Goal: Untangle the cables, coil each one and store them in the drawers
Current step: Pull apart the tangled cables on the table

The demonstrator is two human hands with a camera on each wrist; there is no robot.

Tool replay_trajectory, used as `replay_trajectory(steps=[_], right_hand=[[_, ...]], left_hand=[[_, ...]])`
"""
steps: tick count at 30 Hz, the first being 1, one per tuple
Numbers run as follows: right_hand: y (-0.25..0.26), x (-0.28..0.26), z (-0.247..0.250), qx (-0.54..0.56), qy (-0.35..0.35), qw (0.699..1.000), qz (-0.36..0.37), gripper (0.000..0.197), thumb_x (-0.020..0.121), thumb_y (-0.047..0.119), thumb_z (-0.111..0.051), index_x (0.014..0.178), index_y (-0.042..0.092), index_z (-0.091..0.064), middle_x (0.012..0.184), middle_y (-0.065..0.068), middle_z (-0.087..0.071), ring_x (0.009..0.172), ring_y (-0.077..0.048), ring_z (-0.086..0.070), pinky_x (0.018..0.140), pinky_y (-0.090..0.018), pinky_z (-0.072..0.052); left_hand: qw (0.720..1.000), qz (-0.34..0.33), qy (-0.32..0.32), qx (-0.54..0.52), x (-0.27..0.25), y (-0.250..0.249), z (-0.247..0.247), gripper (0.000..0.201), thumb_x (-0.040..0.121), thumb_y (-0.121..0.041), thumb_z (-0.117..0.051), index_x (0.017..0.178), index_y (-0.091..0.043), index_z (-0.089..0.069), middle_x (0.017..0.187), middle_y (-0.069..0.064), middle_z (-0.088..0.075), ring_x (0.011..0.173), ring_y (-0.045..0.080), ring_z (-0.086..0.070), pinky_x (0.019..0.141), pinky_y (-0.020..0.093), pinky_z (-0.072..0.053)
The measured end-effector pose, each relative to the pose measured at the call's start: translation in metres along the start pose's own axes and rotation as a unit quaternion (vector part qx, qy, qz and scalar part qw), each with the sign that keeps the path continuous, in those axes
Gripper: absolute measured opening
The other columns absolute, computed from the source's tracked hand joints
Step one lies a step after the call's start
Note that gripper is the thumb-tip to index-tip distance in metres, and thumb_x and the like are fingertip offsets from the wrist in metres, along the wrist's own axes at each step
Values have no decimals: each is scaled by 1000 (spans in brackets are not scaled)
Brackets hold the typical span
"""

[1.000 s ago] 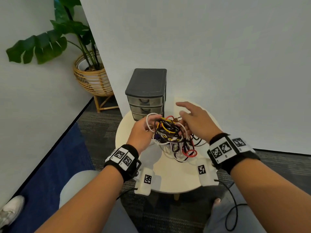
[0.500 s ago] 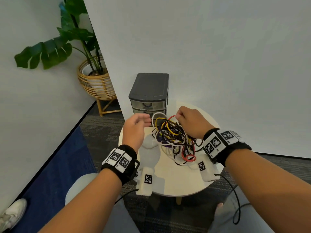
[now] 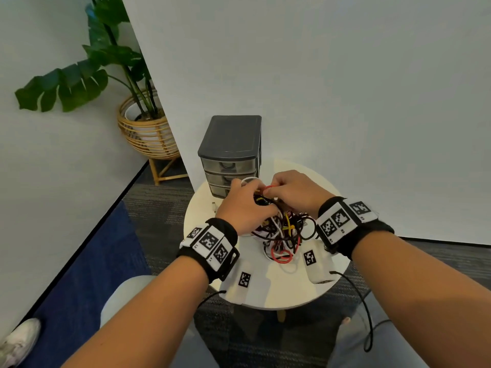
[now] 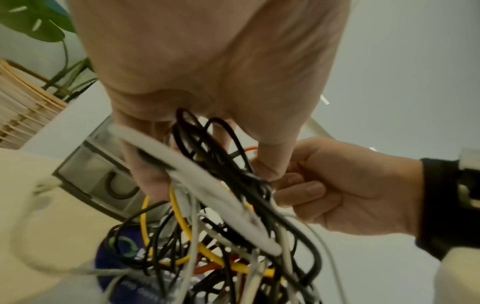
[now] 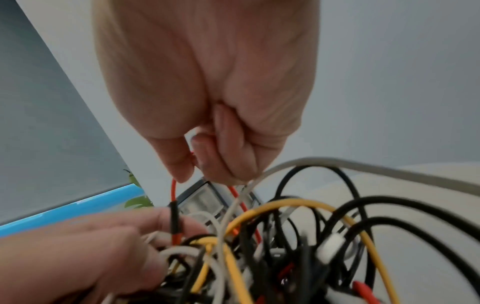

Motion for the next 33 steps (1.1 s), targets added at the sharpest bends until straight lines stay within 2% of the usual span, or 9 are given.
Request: replay_trajectory(steps=[7, 11, 17, 22, 25, 28, 31, 32, 33], right_hand=[[-3, 1, 37, 60, -113, 992, 16, 36, 104, 34, -48, 74, 16, -57, 64, 0, -51, 54, -17, -44, 56, -32, -38], [-37, -9, 78, 194, -241, 949, -64, 45, 108, 35, -37, 82, 11, -66, 66, -3, -57, 53, -14, -47, 46, -22, -36], [-57, -9, 65, 203, -158, 965, -55, 17, 104, 25, -53, 94, 15, -62, 91, -6, -65, 77, -18, -61, 64, -27, -47], [-62, 7, 28, 172, -64, 982, -42, 3, 99, 16, -62, 99, 16, -65, 101, -9, -75, 94, -26, -71, 77, -34, -56], [-65, 15, 11, 119, -30, 992, -39, 10, 101, 11, -58, 99, 12, -68, 95, -11, -76, 92, -29, -74, 88, -39, -60], [-71, 20, 9, 87, -47, 994, -56, 11, 101, 11, -58, 98, 9, -69, 89, -12, -77, 79, -24, -73, 83, -36, -61], [-90, 21, 15, 88, -83, 988, -97, 11, 100, 15, -62, 99, 7, -69, 83, -9, -76, 71, -19, -72, 77, -33, -60], [-96, 19, 16, 91, -93, 985, -112, 11, 99, 16, -63, 99, 7, -70, 82, -8, -75, 69, -16, -71, 73, -29, -58], [-102, 18, 17, 103, -100, 982, -124, 11, 99, 15, -63, 99, 6, -69, 84, -9, -75, 67, -14, -70, 70, -27, -56]], left_hand=[[999, 8, -24, -29, -2, 22, 9, 37, 88, -30, -73, 124, -33, -65, 124, 0, -45, 104, 15, -46, 89, 26, -35], [999, 6, -17, -33, -2, 28, 6, 38, 92, -27, -69, 129, -34, -64, 130, 0, -41, 108, 14, -42, 95, 25, -35], [996, -12, 3, -88, 1, 34, 2, 32, 90, -16, -68, 116, -33, -70, 130, 1, -41, 123, 18, -44, 111, 33, -39], [994, -49, 3, -99, 0, 28, 1, 31, 91, -12, -67, 111, -36, -70, 130, 0, -42, 117, 12, -45, 104, 23, -39], [994, -56, 7, -98, -2, 30, 1, 35, 90, -12, -68, 116, -36, -69, 130, -2, -42, 122, 12, -45, 109, 28, -38], [982, -73, -1, -172, -6, 29, 7, 40, 92, -22, -66, 126, -40, -59, 134, -4, -47, 126, 16, -51, 109, 39, -44], [908, 52, -53, -413, -4, 56, 12, 37, 96, -7, -49, 123, -31, -49, 133, 4, -52, 115, 27, -64, 97, 51, -55], [902, 97, -69, -415, -4, 68, 10, 36, 97, 0, -44, 123, -26, -47, 130, 8, -53, 110, 30, -65, 95, 52, -56], [927, 128, -68, -346, -3, 78, 9, 33, 98, 2, -43, 122, -21, -46, 126, 11, -55, 106, 32, -65, 93, 53, -58]])
Point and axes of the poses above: each hand's wrist, its own x-axis towards the middle knuckle, its own z-axis out of the back of the hand, y = z × x, the point moved 10 cm from there along x, towards the middle knuckle
